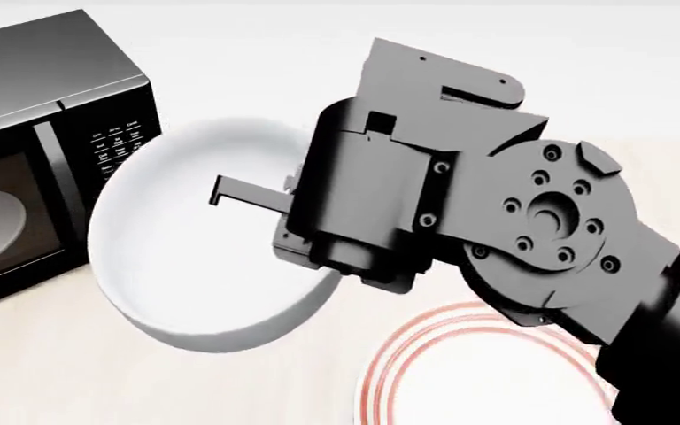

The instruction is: Put the white bowl to the right of the plate.

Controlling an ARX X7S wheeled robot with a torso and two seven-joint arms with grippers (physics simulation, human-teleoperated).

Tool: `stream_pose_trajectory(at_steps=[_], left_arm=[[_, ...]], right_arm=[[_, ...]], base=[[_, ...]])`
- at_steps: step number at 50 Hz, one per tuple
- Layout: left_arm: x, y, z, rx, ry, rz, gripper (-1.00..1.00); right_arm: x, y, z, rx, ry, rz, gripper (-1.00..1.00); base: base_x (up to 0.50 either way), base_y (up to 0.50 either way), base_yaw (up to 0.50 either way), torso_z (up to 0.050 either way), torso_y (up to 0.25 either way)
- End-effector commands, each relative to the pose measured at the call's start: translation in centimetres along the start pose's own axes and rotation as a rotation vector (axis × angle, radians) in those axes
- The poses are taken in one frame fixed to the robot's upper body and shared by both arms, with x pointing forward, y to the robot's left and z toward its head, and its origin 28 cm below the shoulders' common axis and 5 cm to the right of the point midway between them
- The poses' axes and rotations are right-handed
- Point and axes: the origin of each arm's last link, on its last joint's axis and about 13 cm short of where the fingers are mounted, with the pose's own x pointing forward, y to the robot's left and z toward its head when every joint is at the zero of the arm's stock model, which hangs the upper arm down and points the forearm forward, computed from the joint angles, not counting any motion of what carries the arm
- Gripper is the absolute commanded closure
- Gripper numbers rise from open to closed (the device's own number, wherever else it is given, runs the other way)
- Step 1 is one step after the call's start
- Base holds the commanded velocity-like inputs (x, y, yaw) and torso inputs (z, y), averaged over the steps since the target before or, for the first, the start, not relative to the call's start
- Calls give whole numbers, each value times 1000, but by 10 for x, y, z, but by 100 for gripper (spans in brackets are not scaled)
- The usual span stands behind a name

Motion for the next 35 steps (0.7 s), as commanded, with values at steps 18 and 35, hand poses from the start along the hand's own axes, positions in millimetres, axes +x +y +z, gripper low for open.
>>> stream_pose_trajectory(at_steps=[18, 35], left_arm=[[3, -5, -3, 20, 11, 1, -100], [4, -8, -5, 34, 15, -2, -100]], right_arm=[[-24, -92, 70, 272, -111, -112, 100], [-17, -172, 86, 499, -110, -206, 100]], base=[[0, 0, 0, 0, 1], [0, 0, 0, 0, 1]])
